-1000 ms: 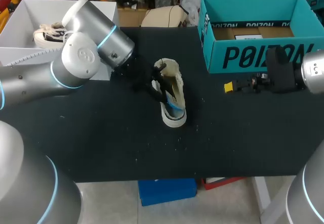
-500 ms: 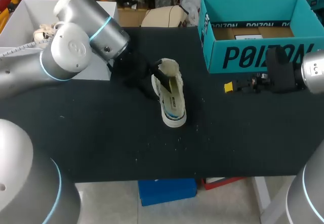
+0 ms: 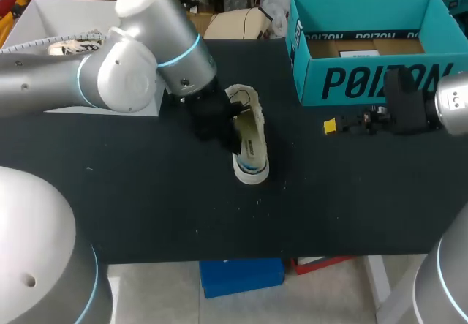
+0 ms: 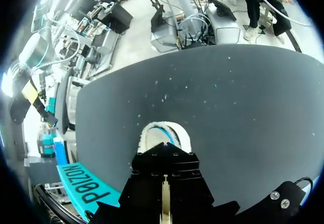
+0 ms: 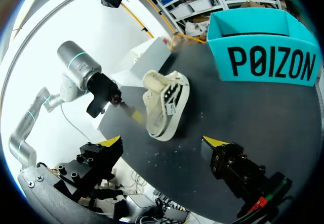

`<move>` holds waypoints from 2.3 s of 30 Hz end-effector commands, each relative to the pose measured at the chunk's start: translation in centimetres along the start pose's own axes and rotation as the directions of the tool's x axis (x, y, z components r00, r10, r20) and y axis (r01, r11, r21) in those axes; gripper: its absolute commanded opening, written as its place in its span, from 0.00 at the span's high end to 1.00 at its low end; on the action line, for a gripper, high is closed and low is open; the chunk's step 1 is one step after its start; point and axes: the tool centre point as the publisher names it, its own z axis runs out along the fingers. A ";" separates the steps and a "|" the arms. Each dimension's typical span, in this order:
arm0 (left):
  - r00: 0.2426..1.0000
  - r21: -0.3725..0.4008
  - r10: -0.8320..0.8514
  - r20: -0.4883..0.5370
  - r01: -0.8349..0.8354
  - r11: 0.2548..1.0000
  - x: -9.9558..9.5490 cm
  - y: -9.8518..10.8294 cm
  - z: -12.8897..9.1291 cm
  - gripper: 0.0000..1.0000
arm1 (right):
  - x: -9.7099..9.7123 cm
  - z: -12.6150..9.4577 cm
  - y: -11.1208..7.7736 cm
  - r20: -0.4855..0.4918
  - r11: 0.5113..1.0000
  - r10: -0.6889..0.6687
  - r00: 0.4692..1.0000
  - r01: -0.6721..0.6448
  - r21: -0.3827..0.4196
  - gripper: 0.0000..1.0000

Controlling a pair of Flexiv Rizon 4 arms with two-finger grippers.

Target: Take the shoe out of the shoebox, open the shoe tongue, remove and reinsert the insole, then place the shoe into the shoebox

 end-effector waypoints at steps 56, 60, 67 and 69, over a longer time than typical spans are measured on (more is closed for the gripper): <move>0.961 0.006 0.058 -0.272 -0.059 0.998 0.2 2.4 6.7 1.00 | 0.1 0.1 0.0 0.002 1.000 0.001 1.000 -0.001 0.001 0.00; 0.958 0.018 0.051 -0.282 -0.048 0.999 0.7 2.6 8.0 1.00 | 0.1 0.1 0.0 0.002 1.000 0.001 1.000 -0.001 0.001 0.00; 0.978 0.016 0.041 -0.204 -0.039 0.999 0.2 2.2 5.4 1.00 | 0.1 0.1 0.0 0.002 1.000 0.001 1.000 -0.001 0.001 0.00; 0.990 0.026 0.030 -0.140 -0.026 0.999 -0.1 2.0 3.6 1.00 | 0.1 0.1 0.0 0.002 1.000 0.001 1.000 -0.001 0.001 0.00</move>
